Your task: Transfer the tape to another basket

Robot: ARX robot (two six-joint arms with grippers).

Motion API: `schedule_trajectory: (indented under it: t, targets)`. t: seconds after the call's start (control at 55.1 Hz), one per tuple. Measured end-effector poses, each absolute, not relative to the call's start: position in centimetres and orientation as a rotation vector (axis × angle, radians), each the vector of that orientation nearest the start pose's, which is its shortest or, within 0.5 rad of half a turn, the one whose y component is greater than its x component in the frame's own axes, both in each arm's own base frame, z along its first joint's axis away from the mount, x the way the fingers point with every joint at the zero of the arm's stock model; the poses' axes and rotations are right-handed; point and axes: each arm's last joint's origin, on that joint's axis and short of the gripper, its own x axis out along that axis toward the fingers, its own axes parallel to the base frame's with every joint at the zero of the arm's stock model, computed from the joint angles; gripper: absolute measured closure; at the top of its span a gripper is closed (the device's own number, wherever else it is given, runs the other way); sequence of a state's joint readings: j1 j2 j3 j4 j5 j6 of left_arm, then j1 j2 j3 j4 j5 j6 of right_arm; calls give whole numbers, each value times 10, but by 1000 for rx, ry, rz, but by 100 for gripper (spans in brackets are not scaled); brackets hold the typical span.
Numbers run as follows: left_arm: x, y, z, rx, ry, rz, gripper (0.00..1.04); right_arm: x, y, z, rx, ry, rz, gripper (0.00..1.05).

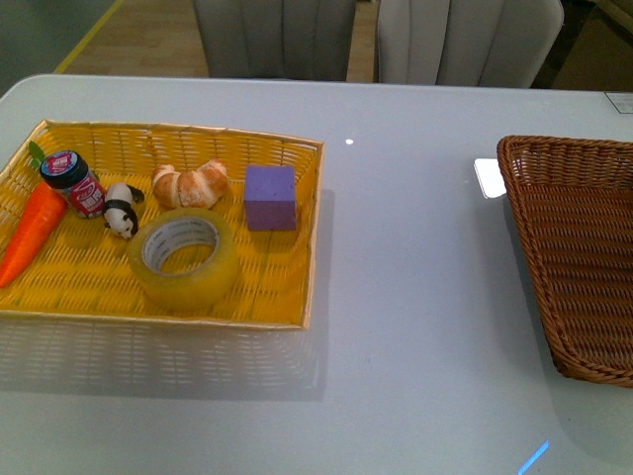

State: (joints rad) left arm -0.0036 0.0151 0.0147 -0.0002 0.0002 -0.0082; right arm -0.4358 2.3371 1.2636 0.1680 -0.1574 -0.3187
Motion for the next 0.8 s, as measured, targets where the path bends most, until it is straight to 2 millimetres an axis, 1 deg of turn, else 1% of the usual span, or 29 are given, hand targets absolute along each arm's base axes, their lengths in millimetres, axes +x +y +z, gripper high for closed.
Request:
schedule_trajectory:
  t: [0.054,0.073,0.127,0.145,0.218,0.236,0.254,0.309,0.327,0.4,0.454,0.545,0.581,0.726,0.799]
  targets:
    - [98,0,167,-8,1,-4,9,394,-178,31,-30,897,-116,34]
    - [98,0,167,-8,1,-4,9,394,-178,31,-30,897,-115,35]
    - [98,0,167,-8,1,-4,9,394,-176,30,-24,897,-105,46]
    - [98,0,167,-8,1,-4,9,394,-176,30,-21,898,-103,48]
    - [98,0,167,-8,1,-4,9,391,-171,27,-7,912,-86,60]
    - [98,0,167,-8,1,-4,9,390,-169,25,-5,918,-84,64]
    - [98,0,167,-8,1,-4,9,388,-166,24,1,925,-77,69]
    - [98,0,167,-8,1,-4,9,383,-160,22,23,932,-61,79]
    - [98,0,167,-8,1,-4,9,381,-156,22,30,932,-51,84]
    - [98,0,167,-8,1,-4,9,376,-143,26,56,923,-33,97]
    - [98,0,167,-8,1,-4,9,376,-136,29,64,911,-28,100]
    - [98,0,167,-8,1,-4,9,376,-117,34,63,895,8,100]
    - [98,0,167,-8,1,-4,9,376,-106,35,64,890,29,100]
    - [98,0,167,-8,1,-4,9,378,-77,33,73,893,85,100]
    - [98,0,167,-8,1,-4,9,380,-60,32,83,897,106,100]
